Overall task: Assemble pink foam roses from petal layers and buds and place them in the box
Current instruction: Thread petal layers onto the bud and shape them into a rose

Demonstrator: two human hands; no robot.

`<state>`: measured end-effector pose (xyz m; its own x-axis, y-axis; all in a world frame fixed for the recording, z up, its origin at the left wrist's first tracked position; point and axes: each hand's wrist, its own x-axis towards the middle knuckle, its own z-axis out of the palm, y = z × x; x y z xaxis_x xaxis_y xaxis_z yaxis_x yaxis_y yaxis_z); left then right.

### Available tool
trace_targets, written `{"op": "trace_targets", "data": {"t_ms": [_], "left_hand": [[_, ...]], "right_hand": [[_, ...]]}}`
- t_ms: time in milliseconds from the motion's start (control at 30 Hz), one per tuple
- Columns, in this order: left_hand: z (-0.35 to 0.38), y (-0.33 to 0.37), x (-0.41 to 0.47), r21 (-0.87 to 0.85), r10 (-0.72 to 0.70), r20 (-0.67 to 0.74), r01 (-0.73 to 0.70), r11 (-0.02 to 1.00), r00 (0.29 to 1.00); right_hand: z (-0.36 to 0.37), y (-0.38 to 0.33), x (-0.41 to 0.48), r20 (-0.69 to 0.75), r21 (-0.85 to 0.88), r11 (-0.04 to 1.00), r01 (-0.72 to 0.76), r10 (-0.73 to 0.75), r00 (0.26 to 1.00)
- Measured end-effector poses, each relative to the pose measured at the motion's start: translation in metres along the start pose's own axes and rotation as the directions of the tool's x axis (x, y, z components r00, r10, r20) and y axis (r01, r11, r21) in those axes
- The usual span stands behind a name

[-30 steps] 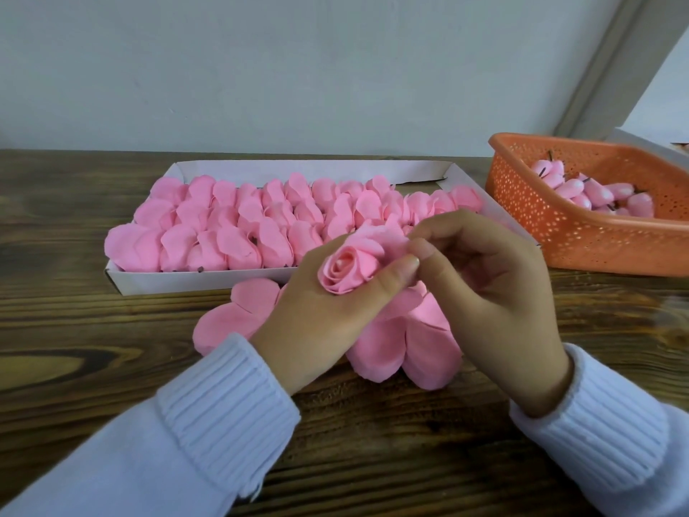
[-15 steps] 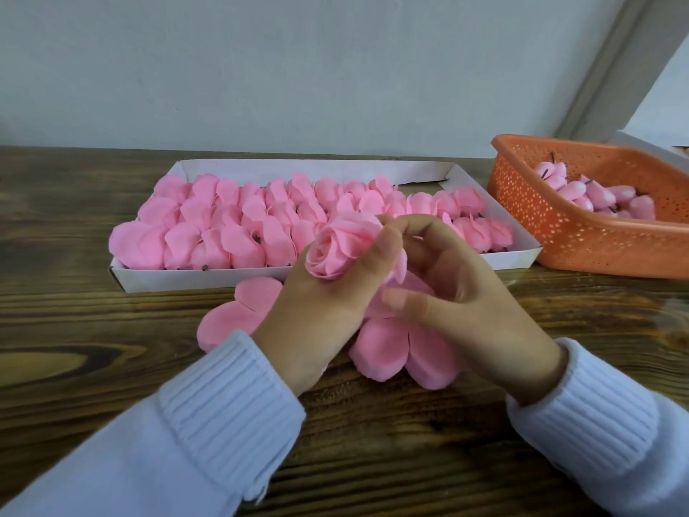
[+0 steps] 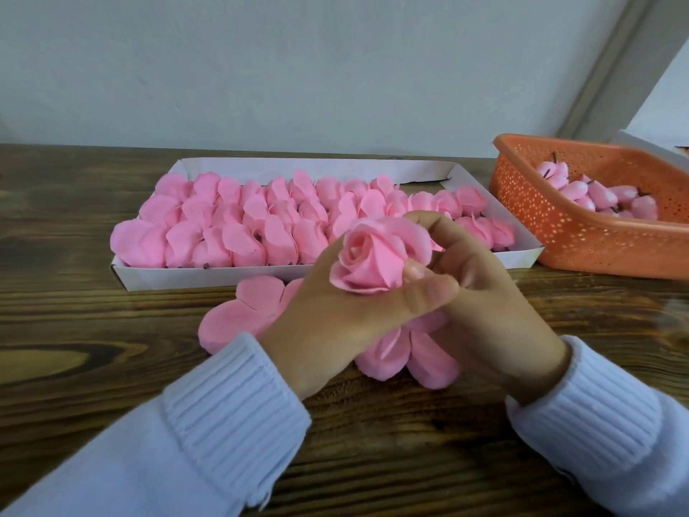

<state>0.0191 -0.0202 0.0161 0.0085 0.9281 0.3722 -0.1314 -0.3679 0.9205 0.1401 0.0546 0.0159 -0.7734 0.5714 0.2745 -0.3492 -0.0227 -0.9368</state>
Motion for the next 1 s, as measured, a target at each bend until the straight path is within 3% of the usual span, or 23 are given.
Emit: {"op": "trace_targets", "data": {"t_ms": [133, 433, 500, 600, 667, 767, 867, 1000], "left_hand": [[-0.003, 0.005, 0.001, 0.000, -0.022, 0.140, 0.022, 1.000, 0.990], [-0.005, 0.002, -0.003, 0.190, -0.059, -0.054, 0.069, 0.979, 0.997], [-0.004, 0.002, -0.003, 0.159, -0.044, -0.117, 0.063, 0.985, 0.992], [-0.002, 0.004, -0.003, 0.040, -0.023, -0.235, 0.033, 0.999, 0.972], [-0.001, 0.005, -0.002, 0.049, -0.007, -0.265, 0.021, 0.999, 0.964], [-0.002, 0.003, -0.001, 0.047, -0.001, -0.296, 0.015, 0.999, 0.955], [-0.002, 0.001, -0.001, 0.023, -0.009, -0.315, 0.017, 1.000, 0.949], [0.001, 0.004, -0.004, 0.095, 0.001, -0.281, 0.027, 0.995, 0.960]], "right_hand": [[-0.003, -0.002, 0.000, 0.046, 0.044, 0.996, -0.074, 0.072, 0.996], [-0.005, -0.007, 0.000, 0.054, 0.064, 0.988, -0.138, 0.135, 0.989], [-0.008, -0.010, 0.001, 0.029, 0.002, 0.984, -0.177, 0.177, 0.984], [-0.012, -0.013, 0.001, -0.073, -0.247, 0.942, -0.226, 0.215, 0.974], [-0.013, -0.013, 0.001, -0.146, -0.403, 0.899, -0.171, 0.121, 0.982], [-0.012, -0.010, 0.000, -0.155, -0.591, 0.806, 0.018, -0.135, 0.979], [-0.010, -0.009, -0.002, -0.123, -0.690, 0.707, 0.155, -0.326, 0.937], [-0.006, -0.012, -0.004, -0.105, -0.746, 0.623, 0.236, -0.460, 0.881]]}}
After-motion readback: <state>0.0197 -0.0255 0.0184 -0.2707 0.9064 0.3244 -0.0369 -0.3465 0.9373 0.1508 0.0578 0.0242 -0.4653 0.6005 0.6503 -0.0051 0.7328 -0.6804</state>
